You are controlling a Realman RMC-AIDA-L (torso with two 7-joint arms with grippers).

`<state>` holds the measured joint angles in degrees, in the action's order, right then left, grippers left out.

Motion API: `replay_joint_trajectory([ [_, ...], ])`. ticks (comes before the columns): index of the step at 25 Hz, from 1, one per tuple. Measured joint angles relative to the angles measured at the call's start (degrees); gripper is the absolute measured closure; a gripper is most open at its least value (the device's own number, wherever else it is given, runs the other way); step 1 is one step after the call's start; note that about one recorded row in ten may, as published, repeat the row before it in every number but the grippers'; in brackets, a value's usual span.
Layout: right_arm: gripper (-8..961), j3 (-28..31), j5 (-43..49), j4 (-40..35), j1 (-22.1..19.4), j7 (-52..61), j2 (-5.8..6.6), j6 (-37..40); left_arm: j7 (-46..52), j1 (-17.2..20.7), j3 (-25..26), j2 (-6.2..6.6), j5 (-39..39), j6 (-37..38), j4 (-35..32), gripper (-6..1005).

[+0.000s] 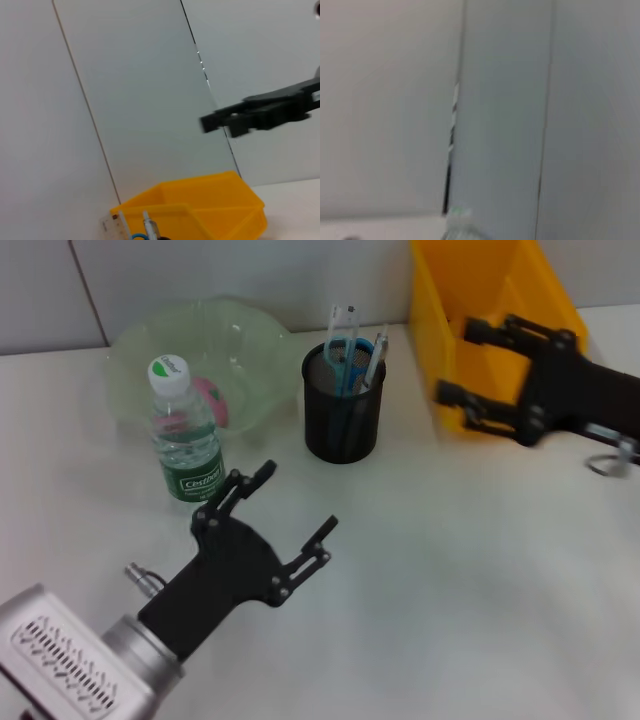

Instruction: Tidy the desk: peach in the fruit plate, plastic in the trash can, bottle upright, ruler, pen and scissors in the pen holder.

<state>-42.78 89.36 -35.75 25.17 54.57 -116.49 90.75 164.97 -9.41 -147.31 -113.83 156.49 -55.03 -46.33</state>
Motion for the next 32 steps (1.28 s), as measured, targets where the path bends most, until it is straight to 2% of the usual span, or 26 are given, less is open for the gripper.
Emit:
replay_joint_trajectory([
  [4,204,-0.65,7.52,-7.46,-2.77,4.83,2.17,5.04,0.00,0.96,-0.14,0.53,1.92,-1.17,0.17,211],
  [7,199,-0.07,14.27,-10.10,-3.43,6.84,2.90,7.04,0.00,2.09,-0.17,1.17,4.00,-1.57,-0.22,211],
  [10,167,0.33,19.12,-9.28,-3.20,7.35,3.32,7.49,0.01,2.14,-0.47,1.13,4.03,-1.58,0.10,211],
  [13,135,-0.10,20.55,-8.53,-3.49,6.71,3.07,7.61,0.02,2.17,-0.71,1.09,4.05,-1.58,0.21,211],
  [20,128,0.33,20.74,-6.51,-4.25,3.89,2.60,7.63,0.05,2.23,-0.88,1.15,4.09,-1.25,0.23,211],
  [32,128,0.30,20.77,-6.37,-3.28,3.88,1.54,6.63,0.08,2.22,-0.58,1.32,3.77,-1.14,0.20,211],
])
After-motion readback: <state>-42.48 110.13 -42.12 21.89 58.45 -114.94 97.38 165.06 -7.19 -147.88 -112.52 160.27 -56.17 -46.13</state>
